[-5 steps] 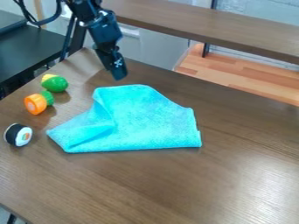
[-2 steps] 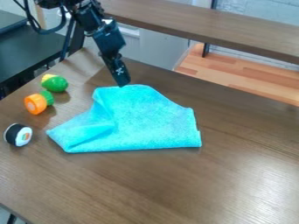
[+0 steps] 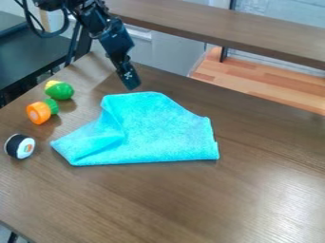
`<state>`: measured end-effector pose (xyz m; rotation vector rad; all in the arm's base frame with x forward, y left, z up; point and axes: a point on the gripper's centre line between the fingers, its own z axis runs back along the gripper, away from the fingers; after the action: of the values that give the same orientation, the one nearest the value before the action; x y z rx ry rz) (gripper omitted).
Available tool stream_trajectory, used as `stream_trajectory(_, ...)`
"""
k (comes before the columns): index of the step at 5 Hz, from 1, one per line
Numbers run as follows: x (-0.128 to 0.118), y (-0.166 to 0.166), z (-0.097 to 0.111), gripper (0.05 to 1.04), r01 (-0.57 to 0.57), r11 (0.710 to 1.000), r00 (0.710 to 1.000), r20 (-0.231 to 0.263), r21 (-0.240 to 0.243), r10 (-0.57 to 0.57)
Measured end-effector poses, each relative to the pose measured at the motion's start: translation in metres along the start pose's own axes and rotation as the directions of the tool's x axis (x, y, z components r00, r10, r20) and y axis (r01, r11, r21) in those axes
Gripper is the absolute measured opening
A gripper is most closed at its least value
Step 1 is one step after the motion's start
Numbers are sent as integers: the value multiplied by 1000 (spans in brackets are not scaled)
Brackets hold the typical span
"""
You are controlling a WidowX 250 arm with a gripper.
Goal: Unfold the cloth from top left to bottom right
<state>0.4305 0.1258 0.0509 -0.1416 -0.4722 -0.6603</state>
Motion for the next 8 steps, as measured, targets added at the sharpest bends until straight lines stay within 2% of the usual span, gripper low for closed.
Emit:
stream_trajectory(1,-6,2,-8,999,-20,1000,1000,-11,0,20)
stream_trajectory(4,-15,5,-16,999,-69,997,997,-40,23,70)
stream_trajectory(6,-24,3,-26,998,-95,995,993,-71,14,96)
stream_trajectory(7,-27,1,-32,945,-102,995,991,-83,4,102)
stream_trajectory(8,-25,-2,-35,661,-97,995,993,-71,-5,97)
